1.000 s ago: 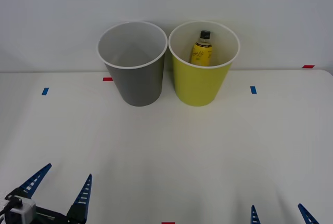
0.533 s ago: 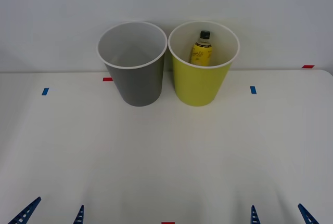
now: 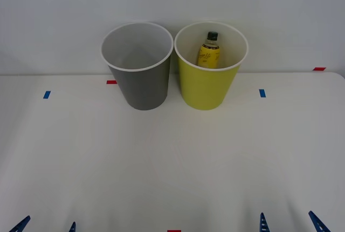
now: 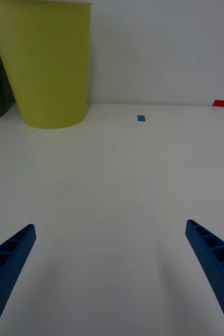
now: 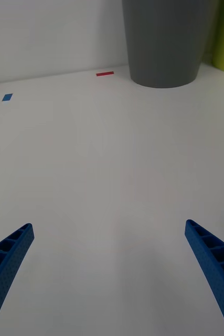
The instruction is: Put cans in the gray bin and PET bottles in the light green bin.
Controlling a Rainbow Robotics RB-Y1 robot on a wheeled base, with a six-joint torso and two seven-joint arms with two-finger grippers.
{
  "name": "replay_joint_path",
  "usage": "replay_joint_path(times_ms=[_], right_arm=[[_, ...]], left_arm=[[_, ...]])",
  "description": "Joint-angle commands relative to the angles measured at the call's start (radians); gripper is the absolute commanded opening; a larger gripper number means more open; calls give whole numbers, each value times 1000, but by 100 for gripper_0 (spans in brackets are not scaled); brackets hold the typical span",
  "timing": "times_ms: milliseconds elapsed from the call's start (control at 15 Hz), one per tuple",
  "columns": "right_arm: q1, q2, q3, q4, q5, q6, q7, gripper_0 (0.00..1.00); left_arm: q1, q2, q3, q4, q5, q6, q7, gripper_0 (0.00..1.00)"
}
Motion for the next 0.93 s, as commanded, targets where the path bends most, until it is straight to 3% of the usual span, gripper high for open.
replay_joint_path(times_ms=[67,933], right_arm=[[0,0,0,0,0,0,0,100],[0,0,0,0,0,0,0,100]], left_arm=[[0,-7,4,6,0,-1,-3,100],[0,-7,4,6,0,-1,-3,100]])
